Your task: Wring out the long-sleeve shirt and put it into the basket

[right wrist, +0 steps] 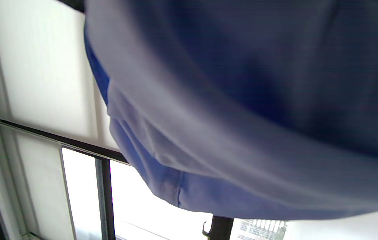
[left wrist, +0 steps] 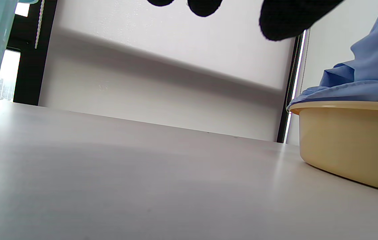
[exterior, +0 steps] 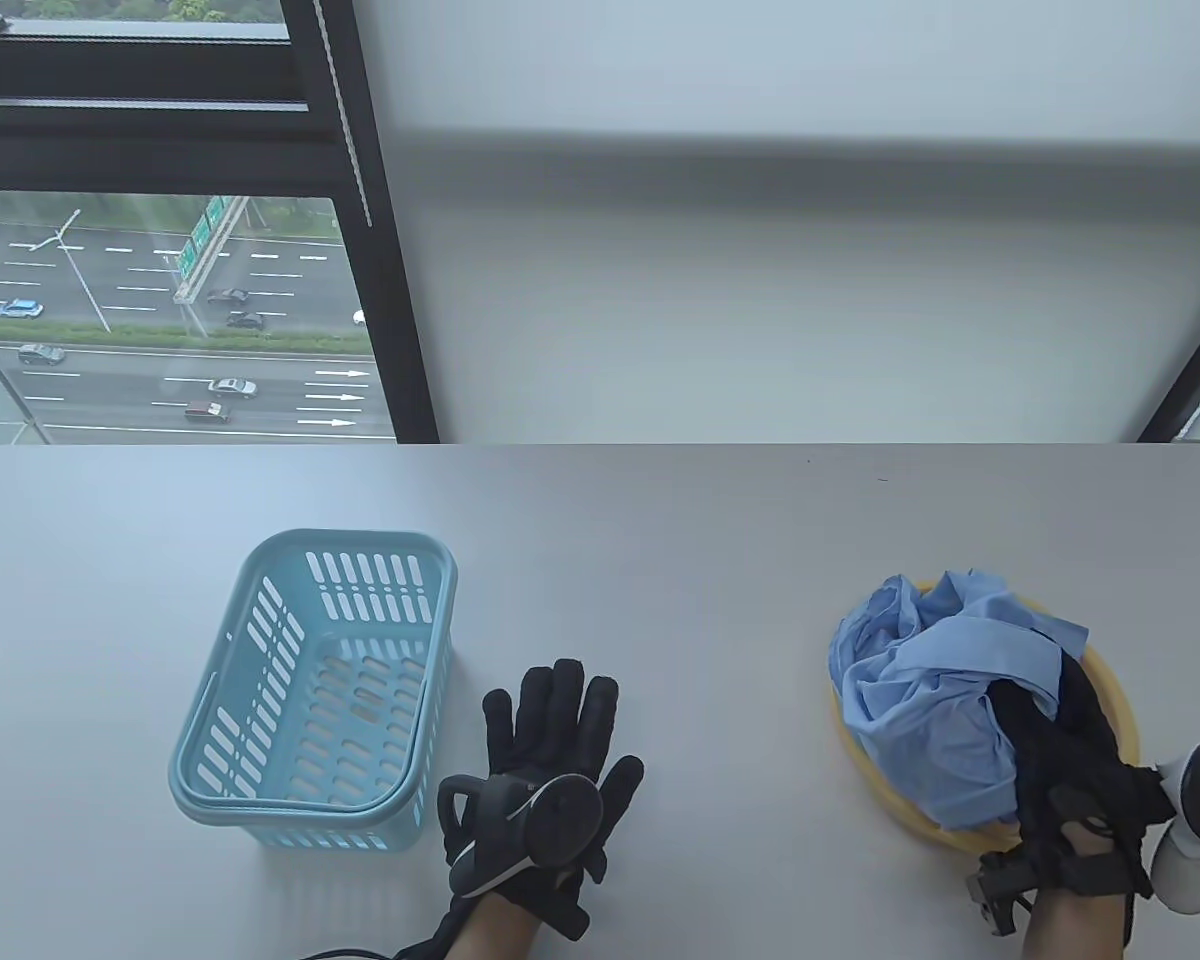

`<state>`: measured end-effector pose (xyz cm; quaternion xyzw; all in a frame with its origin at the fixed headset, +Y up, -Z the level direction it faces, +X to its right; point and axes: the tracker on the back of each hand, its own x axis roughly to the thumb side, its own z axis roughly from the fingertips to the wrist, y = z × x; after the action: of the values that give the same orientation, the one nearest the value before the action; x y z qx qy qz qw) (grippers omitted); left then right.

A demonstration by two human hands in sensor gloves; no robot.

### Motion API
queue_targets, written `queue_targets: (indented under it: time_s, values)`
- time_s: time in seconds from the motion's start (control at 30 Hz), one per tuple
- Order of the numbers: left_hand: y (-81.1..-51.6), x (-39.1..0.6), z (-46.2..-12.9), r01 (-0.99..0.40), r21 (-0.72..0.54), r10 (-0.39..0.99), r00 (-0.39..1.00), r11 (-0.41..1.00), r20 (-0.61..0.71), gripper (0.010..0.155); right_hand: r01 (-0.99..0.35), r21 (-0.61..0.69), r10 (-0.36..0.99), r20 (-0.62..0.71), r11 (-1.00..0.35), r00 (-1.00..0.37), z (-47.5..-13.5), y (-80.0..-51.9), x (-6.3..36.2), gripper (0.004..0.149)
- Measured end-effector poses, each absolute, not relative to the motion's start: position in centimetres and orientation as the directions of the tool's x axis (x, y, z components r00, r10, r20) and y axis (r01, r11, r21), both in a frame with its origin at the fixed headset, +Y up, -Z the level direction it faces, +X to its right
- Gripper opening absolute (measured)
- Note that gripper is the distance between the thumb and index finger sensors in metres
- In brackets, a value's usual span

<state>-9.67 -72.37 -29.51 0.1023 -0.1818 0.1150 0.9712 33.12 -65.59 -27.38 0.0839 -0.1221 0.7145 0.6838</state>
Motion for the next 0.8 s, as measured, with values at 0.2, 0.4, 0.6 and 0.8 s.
queue_targets:
  time_s: [0.2,0.4,0.6,0.8]
  values:
    - [-72.4,-9.7,-29.5,-0.279,0.161,0.201,0.902,0.947,0.383,0.078,-0.996,0.084,0.887,0.460,0.009,0.047,-26.8,-62.9,30.3,0.054]
    - [-71.7,-9.9,-29.1,-0.439,0.159,0.324,0.823,0.884,0.467,0.083,-0.979,0.180,0.848,0.530,-0.100,0.011,-26.6,-60.8,26.3,0.054]
    - [-70.5,-10.2,-28.6,-0.747,0.006,0.589,0.529,0.664,0.611,0.109,-0.941,0.186,0.846,0.510,-0.282,-0.153,-27.4,-60.7,22.4,0.054]
    - [-70.7,-8.4,-28.4,-0.767,-0.219,0.688,0.362,0.603,0.629,0.137,-0.848,0.296,0.840,0.470,-0.439,-0.270,-27.8,-62.2,16.7,0.059]
